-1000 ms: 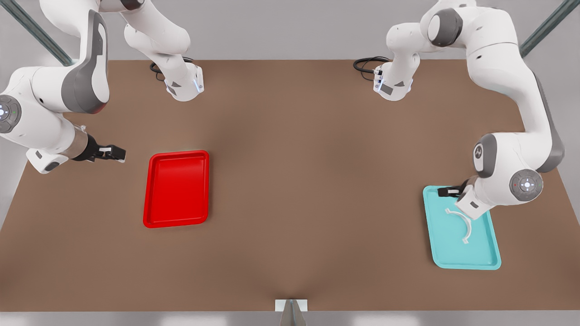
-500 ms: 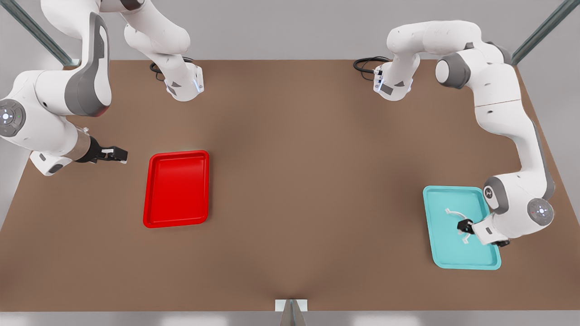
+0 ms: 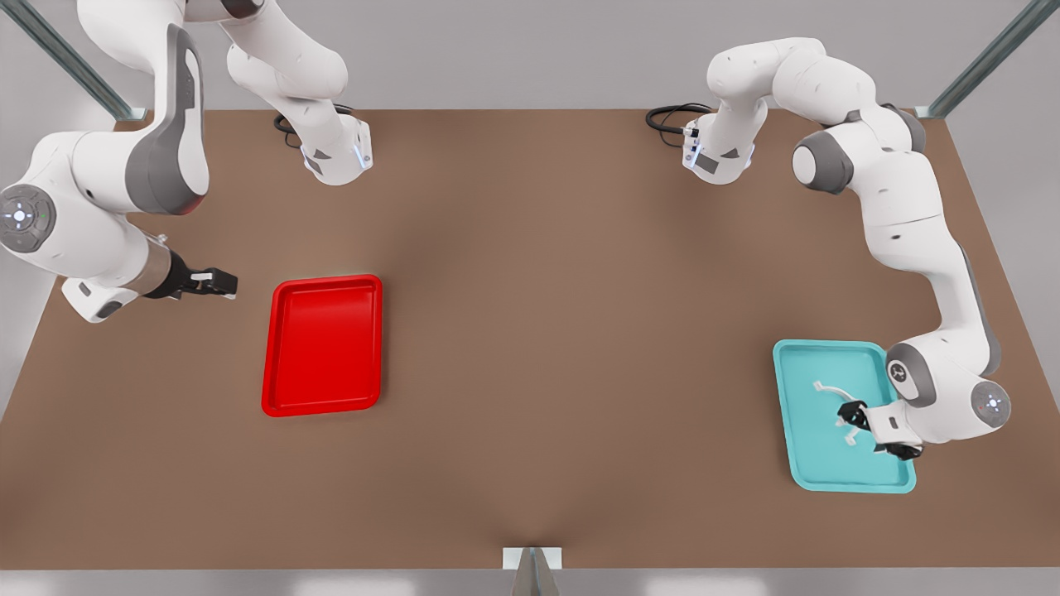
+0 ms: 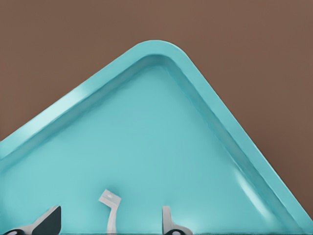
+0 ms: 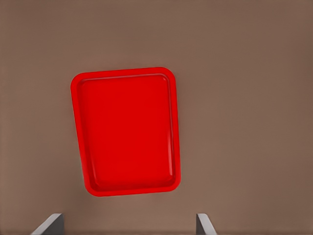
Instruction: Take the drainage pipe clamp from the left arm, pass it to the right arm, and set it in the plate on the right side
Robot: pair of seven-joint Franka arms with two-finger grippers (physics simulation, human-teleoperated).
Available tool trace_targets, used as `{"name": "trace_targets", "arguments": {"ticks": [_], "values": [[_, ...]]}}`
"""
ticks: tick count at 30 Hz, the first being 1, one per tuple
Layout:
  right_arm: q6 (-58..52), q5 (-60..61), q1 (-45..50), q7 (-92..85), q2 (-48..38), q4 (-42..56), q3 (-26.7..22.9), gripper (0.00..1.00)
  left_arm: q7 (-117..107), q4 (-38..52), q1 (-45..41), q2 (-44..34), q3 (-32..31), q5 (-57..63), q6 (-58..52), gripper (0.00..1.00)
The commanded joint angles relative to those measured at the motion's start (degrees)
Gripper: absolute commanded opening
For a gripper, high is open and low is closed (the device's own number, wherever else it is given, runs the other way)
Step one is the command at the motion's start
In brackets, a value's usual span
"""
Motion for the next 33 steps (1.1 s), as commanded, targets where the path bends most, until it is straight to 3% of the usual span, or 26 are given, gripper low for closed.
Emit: {"name": "trace_targets", "arguments": {"ticks": [1,9,10,11,12,25,33], "values": [[0.13,0.01,0.02,-0.3,-0.02,0.01,0.03,1.0,10.81,-0.3,-0.01,0.19,0.29,0.25,-0.36,1.0],[0.13,0.01,0.02,-0.3,-0.11,-0.34,0.11,1.0,-2.28,-2.23,-0.01,0.8,0.56,2.09,-0.53,1.0],[0.13,0.01,0.11,-0.3,-0.11,-0.43,0.11,1.0,-2.72,-2.49,0.08,0.63,0.65,1.74,-0.71,0.93],[0.13,0.01,0.11,-0.3,-0.11,-0.43,0.11,1.0,-2.98,-2.58,0.08,0.63,0.65,1.92,-0.8,0.75],[0.22,0.01,0.11,-0.3,-0.11,-0.69,0.11,1.0,-2.99,-2.58,0.08,0.54,0.65,2.0,-0.8,0.69],[0.4,0.01,0.19,-0.38,-0.19,-1.04,0.11,1.0,-4.13,-2.58,-0.18,0.54,1.7,2.18,0.26,0.69],[0.4,0.1,0.28,-0.38,-0.19,-1.22,0.2,1.0,-4.92,-9.61,-1.59,-2.8,3.02,2.01,7.9,0.69]]}}
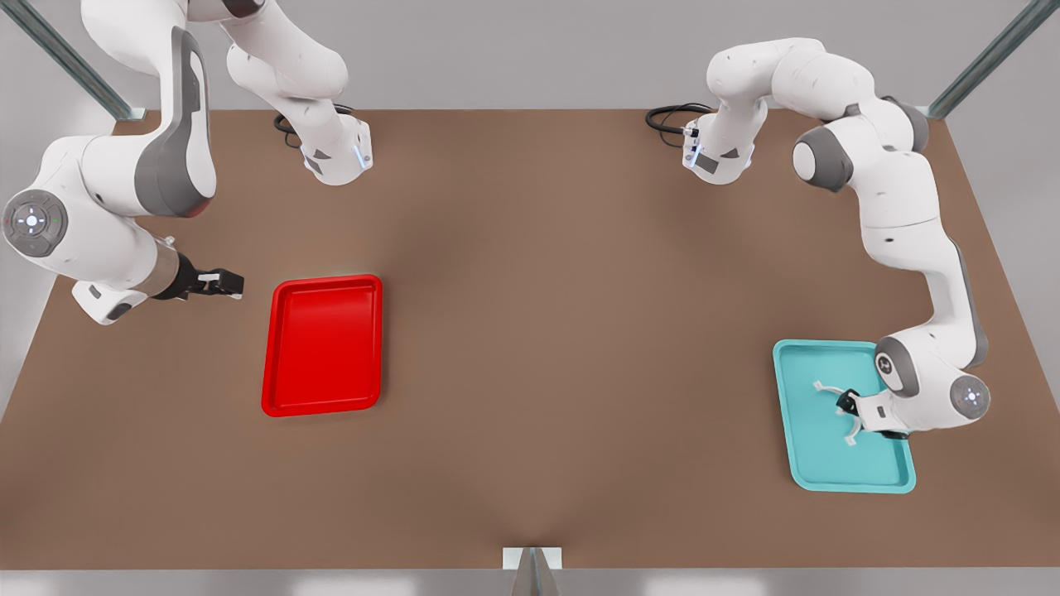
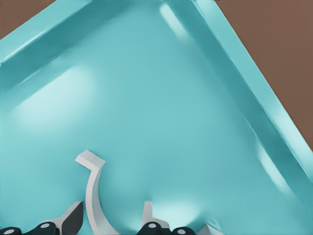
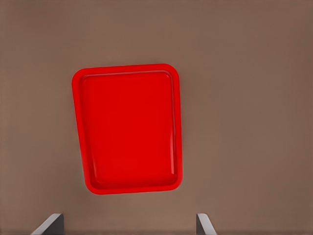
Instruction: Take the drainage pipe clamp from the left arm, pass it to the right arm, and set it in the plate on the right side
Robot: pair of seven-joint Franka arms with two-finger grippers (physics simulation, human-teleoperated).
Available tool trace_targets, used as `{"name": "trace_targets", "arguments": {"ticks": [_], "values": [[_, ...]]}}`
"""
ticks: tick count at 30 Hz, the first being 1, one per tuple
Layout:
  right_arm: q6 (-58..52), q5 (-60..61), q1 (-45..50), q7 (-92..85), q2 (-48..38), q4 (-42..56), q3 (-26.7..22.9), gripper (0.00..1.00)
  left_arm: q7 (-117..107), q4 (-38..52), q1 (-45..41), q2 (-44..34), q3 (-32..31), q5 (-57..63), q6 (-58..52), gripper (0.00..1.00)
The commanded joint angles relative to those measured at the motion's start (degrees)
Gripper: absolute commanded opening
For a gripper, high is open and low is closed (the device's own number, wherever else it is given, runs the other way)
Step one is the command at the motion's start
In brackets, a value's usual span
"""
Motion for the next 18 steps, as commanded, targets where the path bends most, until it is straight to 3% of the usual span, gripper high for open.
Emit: {"name": "trace_targets", "arguments": {"ticks": [1,5,10,18], "values": [[-0.09,0.06,-0.01,-0.09,-0.12,0.01,0.03,1.0,-2.41,-0.28,-0.08,-0.24,0.07,-0.06,3.53,0.69],[-0.01,0.06,-0.01,-0.09,-0.12,-0.34,0.03,1.0,-4.34,-0.28,-0.43,-0.68,0.07,-0.06,3.53,0.69],[-0.01,-0.03,-0.01,-0.09,-0.12,-0.34,0.03,1.0,-4.52,-0.2,-0.78,-0.51,0.07,-0.41,3.79,0.62],[-0.01,0.06,-0.01,-0.09,-0.12,-0.43,0.03,1.0,-4.52,-0.2,-0.87,-0.33,0.16,-0.24,3.7,0.42]]}}
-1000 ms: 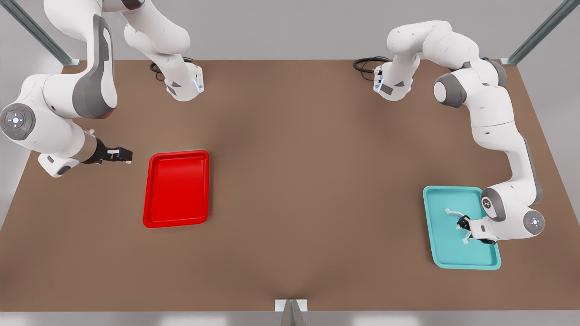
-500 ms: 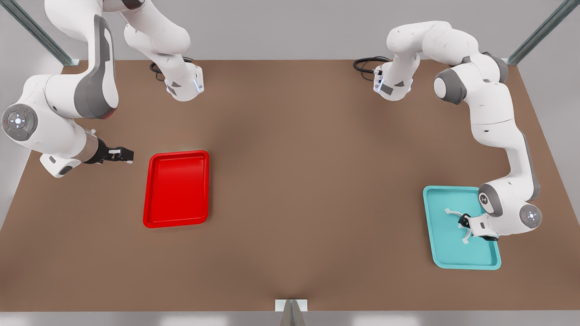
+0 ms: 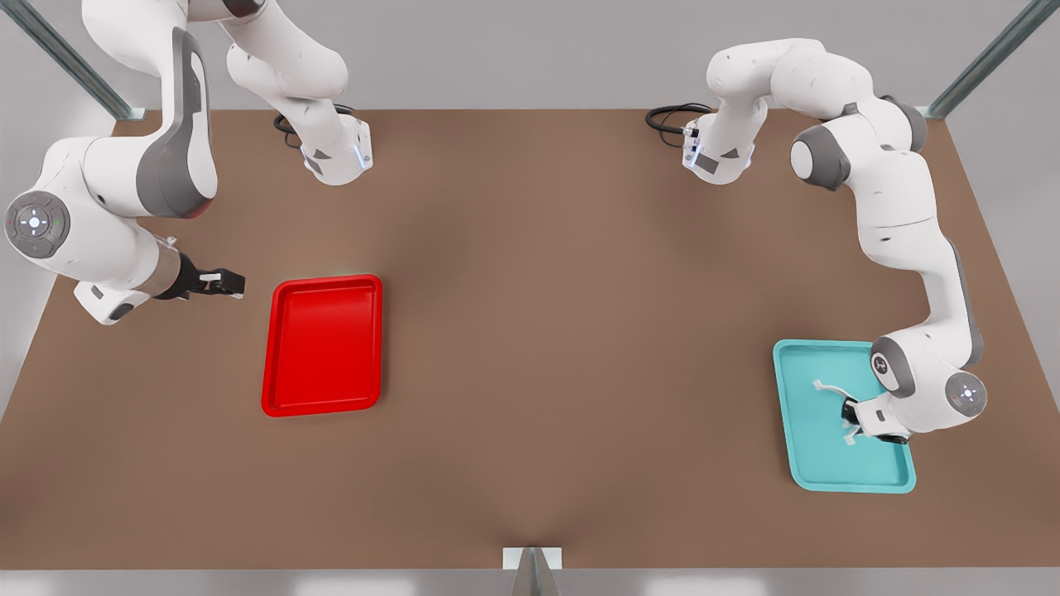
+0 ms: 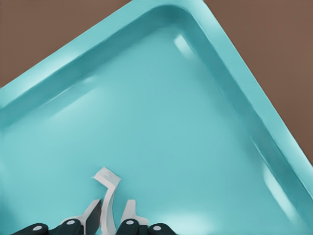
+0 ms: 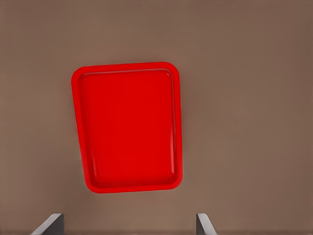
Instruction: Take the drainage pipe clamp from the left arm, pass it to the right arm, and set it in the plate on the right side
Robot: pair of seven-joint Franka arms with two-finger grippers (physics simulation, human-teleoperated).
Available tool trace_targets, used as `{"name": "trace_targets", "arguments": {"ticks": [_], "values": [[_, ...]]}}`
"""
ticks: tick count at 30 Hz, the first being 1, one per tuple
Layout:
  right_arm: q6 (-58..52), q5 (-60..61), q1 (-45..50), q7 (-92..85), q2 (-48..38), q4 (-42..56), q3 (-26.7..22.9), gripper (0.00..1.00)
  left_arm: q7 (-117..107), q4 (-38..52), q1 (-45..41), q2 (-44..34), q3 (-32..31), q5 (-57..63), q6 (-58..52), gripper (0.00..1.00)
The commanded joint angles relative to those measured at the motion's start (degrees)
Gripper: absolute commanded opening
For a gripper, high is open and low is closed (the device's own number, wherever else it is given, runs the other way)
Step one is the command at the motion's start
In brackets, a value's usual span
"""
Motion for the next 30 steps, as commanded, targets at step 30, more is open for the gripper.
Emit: {"name": "trace_targets", "arguments": {"ticks": [30], "values": [[0.15,-0.13,0.09,-0.13,-0.14,-0.95,0.29,1.0,-2.12,0.03,-1.67,-0.96,1.34,0.2,-3.68,0.21]]}}
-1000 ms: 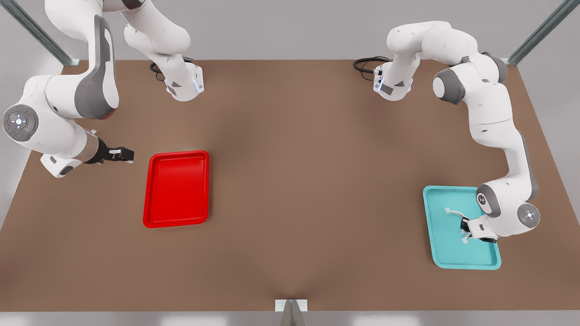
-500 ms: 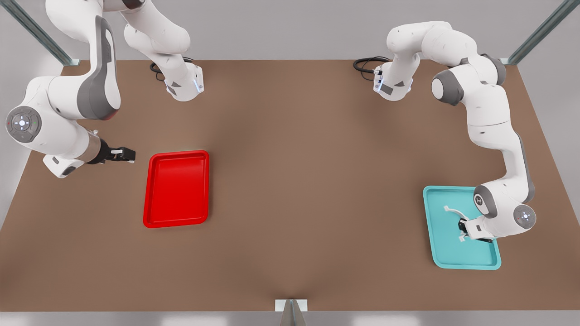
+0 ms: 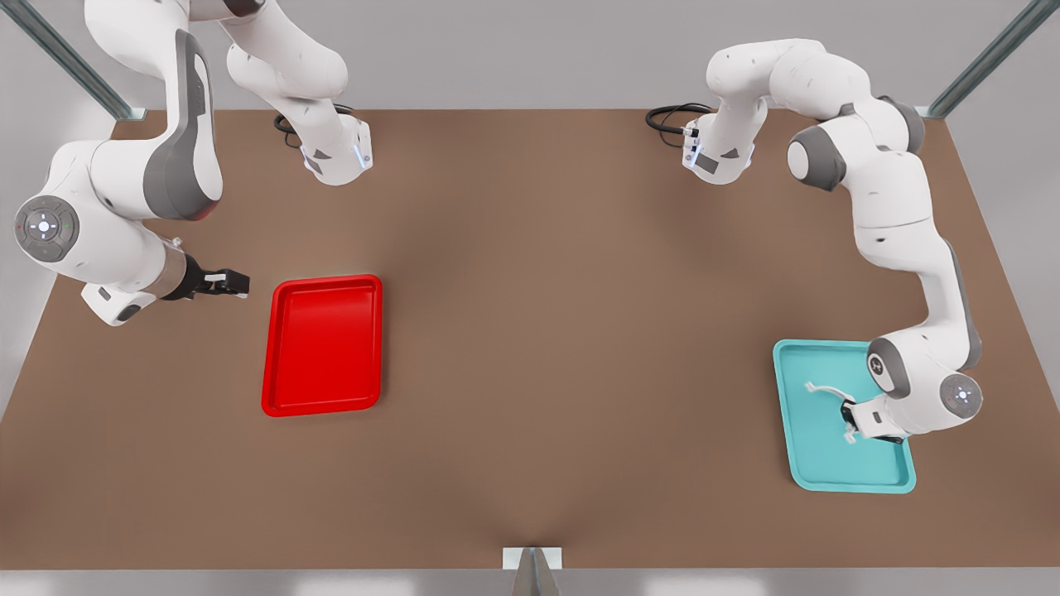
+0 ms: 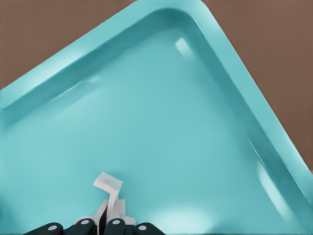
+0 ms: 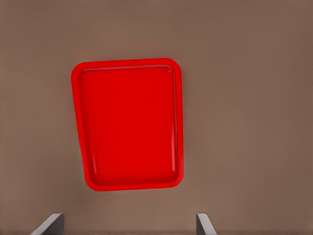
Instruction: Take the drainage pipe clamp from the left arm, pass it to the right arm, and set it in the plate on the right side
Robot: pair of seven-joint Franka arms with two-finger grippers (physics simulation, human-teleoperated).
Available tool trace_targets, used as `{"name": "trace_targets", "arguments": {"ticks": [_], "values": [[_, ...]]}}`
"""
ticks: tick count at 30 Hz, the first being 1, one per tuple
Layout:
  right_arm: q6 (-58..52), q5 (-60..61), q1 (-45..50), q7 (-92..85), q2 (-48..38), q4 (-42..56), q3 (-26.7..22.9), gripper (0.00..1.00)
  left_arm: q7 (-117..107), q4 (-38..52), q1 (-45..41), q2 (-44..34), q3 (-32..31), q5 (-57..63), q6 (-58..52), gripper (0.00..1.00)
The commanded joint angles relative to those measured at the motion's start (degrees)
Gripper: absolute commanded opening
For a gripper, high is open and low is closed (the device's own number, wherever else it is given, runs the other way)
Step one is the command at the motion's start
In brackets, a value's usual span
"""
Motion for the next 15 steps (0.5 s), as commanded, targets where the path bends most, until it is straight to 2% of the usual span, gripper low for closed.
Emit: {"name": "trace_targets", "arguments": {"ticks": [1,6,10,15], "values": [[-0.02,-0.01,0.0,-0.08,-0.06,0.03,0.02,1.0,-0.26,0.0,-0.29,-1.0,0.34,-0.31,-3.97,0.21],[0.07,-0.54,0.79,0.01,0.29,0.03,0.11,1.0,-11.77,-0.09,-5.38,-6.53,0.34,-0.4,-15.93,0.21],[0.42,-0.63,1.58,0.01,0.56,0.12,0.11,1.0,-15.46,-0.18,-11.62,-8.91,0.96,-0.31,-18.74,0.21],[0.51,-0.63,6.77,0.01,6.09,2.84,0.11,1.0,-33.39,-2.73,-20.24,-12.6,0.96,-0.49,-18.91,0.21]]}}
